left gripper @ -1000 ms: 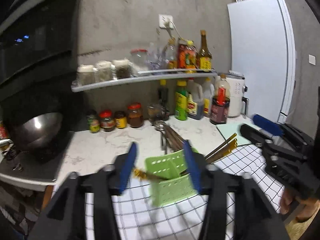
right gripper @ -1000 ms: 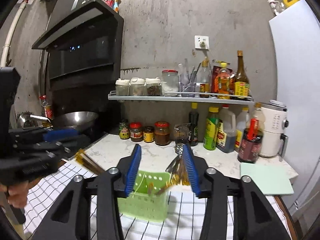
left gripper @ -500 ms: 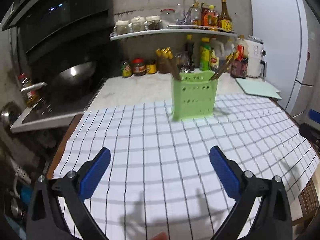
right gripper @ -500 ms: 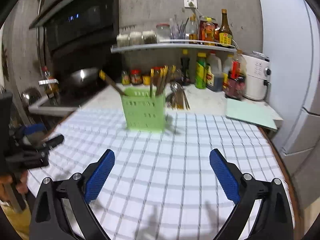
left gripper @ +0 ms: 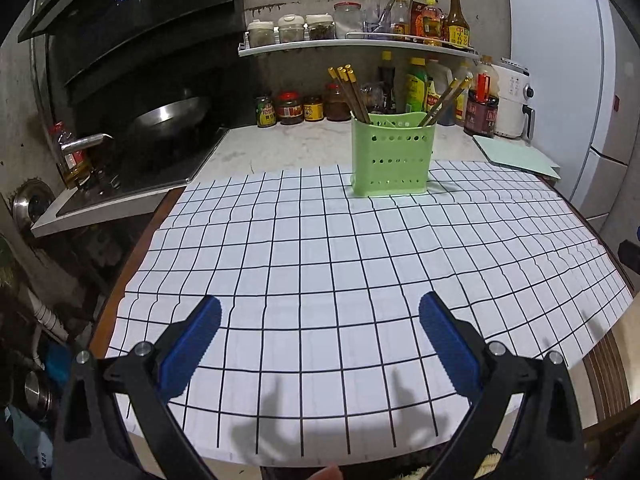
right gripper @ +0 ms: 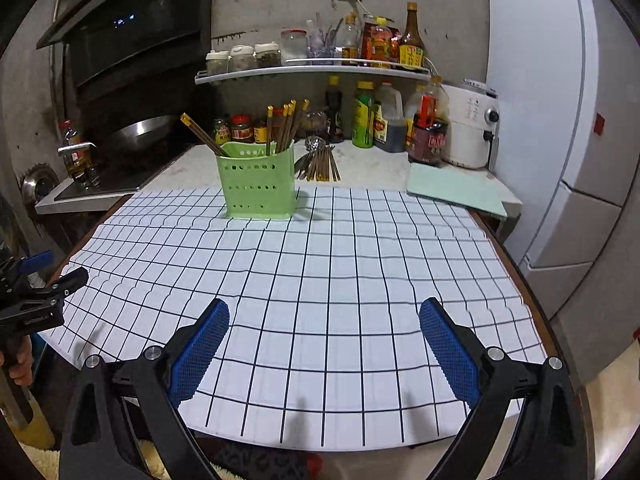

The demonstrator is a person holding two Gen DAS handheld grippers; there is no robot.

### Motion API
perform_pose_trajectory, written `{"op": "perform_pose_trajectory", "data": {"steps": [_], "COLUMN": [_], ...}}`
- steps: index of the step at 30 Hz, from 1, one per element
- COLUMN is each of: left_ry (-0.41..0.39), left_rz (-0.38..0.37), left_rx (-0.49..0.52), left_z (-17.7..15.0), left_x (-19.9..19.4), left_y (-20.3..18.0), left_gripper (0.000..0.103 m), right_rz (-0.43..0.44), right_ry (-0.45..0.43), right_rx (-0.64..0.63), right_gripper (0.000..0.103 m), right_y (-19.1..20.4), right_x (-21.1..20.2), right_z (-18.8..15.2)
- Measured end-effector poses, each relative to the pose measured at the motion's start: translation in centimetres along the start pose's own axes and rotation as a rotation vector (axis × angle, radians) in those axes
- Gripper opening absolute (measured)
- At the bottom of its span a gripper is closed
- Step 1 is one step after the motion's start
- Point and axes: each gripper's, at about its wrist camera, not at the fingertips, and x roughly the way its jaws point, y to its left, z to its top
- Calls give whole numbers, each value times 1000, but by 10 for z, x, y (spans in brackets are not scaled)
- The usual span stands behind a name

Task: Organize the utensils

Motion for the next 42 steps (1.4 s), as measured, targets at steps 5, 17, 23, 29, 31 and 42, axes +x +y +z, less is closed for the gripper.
{"op": "perform_pose_trajectory", "data": {"steps": [5, 17, 23, 29, 31, 42], "left_ry": [-6, -18, -22, -25, -26, -27], "left_rz": [7, 5, 8, 8, 8, 8], "left_rx": [-4, -7, -8, -8, -9, -9], "left_z": [2, 4, 5, 6, 6, 6], "left_x": [-2, -6, -7, -7, -7, -7], "left_y": [1, 2, 1, 2, 3, 4], "left_gripper": [97, 97, 97, 97, 97, 97], "right_rz": [9, 14, 15, 17, 17, 16], "right_ry": [5, -4, -3, -3, -4, -3], "right_rx": [4, 6, 7, 7, 6, 9], "right_gripper": [95, 95, 95, 95, 95, 95], "right_y": [0, 0, 1, 1, 1, 0], "right_x": [1, 0, 0, 0, 0, 0], "right_z": [-3, -2, -3, -3, -3, -3]}}
